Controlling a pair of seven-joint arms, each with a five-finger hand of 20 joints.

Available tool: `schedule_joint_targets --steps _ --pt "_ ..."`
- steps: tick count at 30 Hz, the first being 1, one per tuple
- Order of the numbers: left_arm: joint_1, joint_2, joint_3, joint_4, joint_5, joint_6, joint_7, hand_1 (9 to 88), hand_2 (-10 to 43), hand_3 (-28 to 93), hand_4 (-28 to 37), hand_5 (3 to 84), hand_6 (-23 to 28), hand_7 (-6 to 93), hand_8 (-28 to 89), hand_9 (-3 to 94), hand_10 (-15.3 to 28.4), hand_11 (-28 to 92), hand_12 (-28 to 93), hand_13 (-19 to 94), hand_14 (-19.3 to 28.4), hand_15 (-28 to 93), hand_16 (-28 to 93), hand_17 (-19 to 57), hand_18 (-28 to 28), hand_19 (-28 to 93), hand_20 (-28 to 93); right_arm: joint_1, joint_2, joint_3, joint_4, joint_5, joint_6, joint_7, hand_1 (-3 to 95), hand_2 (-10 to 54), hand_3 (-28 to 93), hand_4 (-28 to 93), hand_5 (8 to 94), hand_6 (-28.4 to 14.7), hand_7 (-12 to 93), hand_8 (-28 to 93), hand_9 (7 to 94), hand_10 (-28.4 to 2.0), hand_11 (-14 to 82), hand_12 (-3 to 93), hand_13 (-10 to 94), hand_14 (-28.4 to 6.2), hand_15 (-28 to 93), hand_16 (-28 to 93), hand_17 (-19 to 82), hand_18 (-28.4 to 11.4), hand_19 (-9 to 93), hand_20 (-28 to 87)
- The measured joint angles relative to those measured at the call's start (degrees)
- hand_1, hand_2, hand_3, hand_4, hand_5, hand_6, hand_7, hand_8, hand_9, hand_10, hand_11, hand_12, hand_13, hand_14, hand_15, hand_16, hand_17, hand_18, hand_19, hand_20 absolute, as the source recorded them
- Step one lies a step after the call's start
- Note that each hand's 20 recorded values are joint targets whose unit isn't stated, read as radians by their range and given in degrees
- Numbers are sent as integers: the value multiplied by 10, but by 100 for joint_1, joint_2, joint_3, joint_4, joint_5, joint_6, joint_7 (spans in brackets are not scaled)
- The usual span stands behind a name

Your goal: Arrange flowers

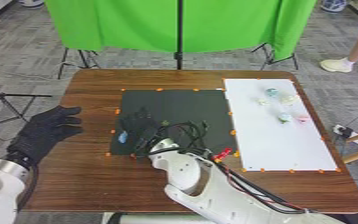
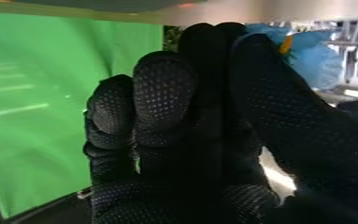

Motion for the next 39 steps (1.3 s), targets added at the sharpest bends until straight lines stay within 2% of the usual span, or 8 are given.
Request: schedule_joint_targets --steps 4,18,23,32,36,39 --pt "-47 9 36 32 -1 -26 -24 293 77 727 -283 446 72 313 -138 413 174 462 192 358 209 695 -61 -28 246 665 -11 -26 -20 9 47 -59 -135 91 453 -95 860 -282 635 0 547 -99 764 -62 307 496 709 -44 631 371 327 -175 833 397" --pt "-48 3 37 34 -1 -48 -24 293 78 725 -283 446 73 312 -137 414 173 462 192 359 208 695 -60 -28 246 665 -12 -37 -19 2 -97 13 -359 212 426 -95 868 -283 592 -9 550 -100 707 -70 335 491 678 -53 654 363 310 -177 826 406" --pt "-43 1 32 33 -2 -48 -23 293 78 726 -283 446 73 311 -137 413 173 463 191 358 209 695 -60 -28 246 665 -12 -37 -16 4 -201 89 -465 281 410 -95 871 -279 577 -13 493 -96 684 -73 317 461 664 -61 673 332 303 -179 819 406" --pt "-43 -7 35 33 -2 -52 -21 293 79 725 -283 445 72 313 -137 414 173 462 192 357 208 695 -60 -28 246 666 -13 -41 -22 70 -236 156 -486 396 398 -95 876 -277 566 -13 452 -91 663 -76 321 448 654 -66 686 318 295 -182 817 410" --pt "15 -49 -11 5 -2 -44 14 292 78 726 -283 445 72 313 -137 414 172 463 192 357 207 695 -61 -28 246 666 -13 -47 9 145 -383 280 -501 424 349 -95 893 -255 555 -16 402 -206 613 -98 405 356 636 -74 707 274 285 -188 812 415" --pt "140 -117 -103 -61 -1 -32 109 292 79 725 -283 445 72 313 -137 414 173 464 191 357 208 695 -61 -28 246 666 -13 -53 80 247 -649 454 -568 398 322 -83 907 -248 540 -20 392 -214 584 -112 437 310 621 -79 707 269 280 -188 808 411"
